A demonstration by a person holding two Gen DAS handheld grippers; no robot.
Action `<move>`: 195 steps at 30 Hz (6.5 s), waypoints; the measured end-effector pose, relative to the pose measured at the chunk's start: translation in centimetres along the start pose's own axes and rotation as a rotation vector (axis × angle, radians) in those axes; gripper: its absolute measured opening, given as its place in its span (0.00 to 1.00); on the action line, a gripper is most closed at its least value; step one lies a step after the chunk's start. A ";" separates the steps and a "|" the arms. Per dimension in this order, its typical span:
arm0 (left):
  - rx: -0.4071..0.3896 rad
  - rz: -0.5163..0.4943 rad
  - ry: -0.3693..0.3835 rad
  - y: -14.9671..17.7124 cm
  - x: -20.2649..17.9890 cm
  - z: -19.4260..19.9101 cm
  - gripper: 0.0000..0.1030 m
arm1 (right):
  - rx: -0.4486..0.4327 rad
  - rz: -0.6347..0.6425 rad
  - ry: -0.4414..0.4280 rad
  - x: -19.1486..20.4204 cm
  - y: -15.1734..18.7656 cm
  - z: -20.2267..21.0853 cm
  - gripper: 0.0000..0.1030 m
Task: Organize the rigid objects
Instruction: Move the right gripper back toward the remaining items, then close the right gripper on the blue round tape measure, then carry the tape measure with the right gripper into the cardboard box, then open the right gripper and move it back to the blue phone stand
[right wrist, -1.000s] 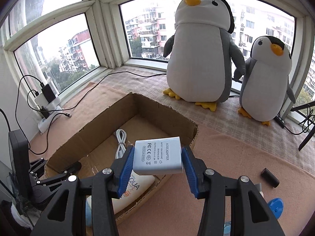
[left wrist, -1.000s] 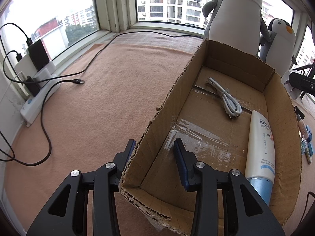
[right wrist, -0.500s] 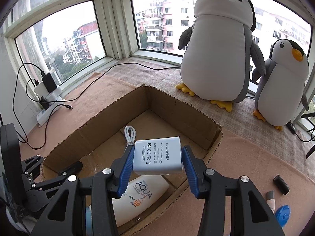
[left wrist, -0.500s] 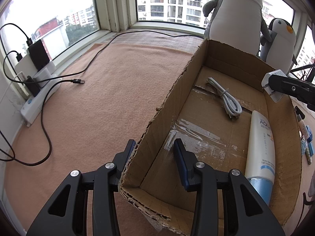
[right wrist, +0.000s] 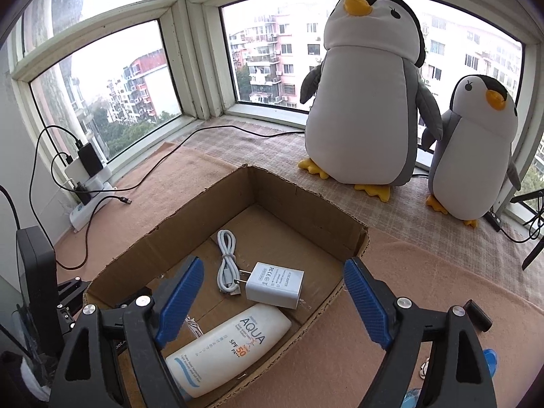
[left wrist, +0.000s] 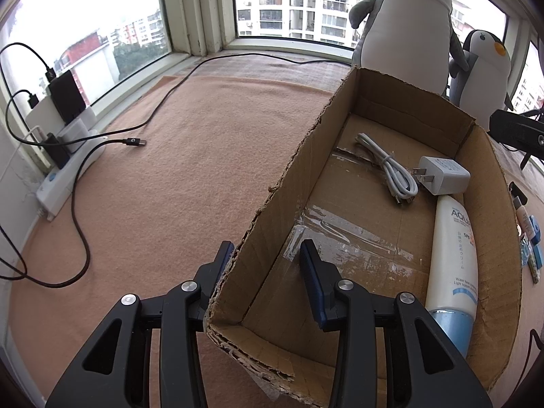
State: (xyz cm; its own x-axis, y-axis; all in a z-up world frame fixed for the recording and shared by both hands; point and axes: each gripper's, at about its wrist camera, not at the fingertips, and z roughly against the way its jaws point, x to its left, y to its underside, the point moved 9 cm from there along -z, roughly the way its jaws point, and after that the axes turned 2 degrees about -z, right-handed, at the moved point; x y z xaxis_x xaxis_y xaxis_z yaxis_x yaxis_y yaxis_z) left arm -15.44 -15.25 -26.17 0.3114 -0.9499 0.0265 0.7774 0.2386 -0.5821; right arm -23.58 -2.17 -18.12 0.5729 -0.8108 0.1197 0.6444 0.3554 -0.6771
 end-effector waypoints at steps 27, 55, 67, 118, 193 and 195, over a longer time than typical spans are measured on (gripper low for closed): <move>-0.004 -0.015 -0.013 0.2 0.2 0.3 0.37 | -0.025 -0.263 0.218 -16.4 7.5 10.8 0.79; -0.005 -0.018 -0.016 0.2 0.2 0.3 0.38 | 0.126 -0.279 0.344 -23.7 13.6 6.9 0.66; -0.004 -0.017 -0.016 0.2 0.2 0.3 0.37 | 0.198 -0.231 0.337 -23.6 13.7 4.6 0.59; -0.005 -0.015 -0.013 0.3 0.1 0.2 0.37 | 0.063 0.011 -0.068 2.3 1.8 1.9 0.44; -0.006 -0.021 -0.018 0.0 -0.1 0.3 0.38 | 0.154 -0.287 0.290 -19.9 15.1 8.7 0.63; -0.006 -0.021 -0.018 0.0 -0.1 0.3 0.38 | 0.167 -0.271 0.302 -19.7 15.1 8.0 0.63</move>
State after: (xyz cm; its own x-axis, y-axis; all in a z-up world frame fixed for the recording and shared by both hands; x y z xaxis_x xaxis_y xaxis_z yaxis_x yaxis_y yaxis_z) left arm -15.26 -15.03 -25.91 0.3051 -0.9508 0.0534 0.7802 0.2174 -0.5865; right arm -21.09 22.87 -24.90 0.2143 -0.9758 0.0426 0.8382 0.1613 -0.5210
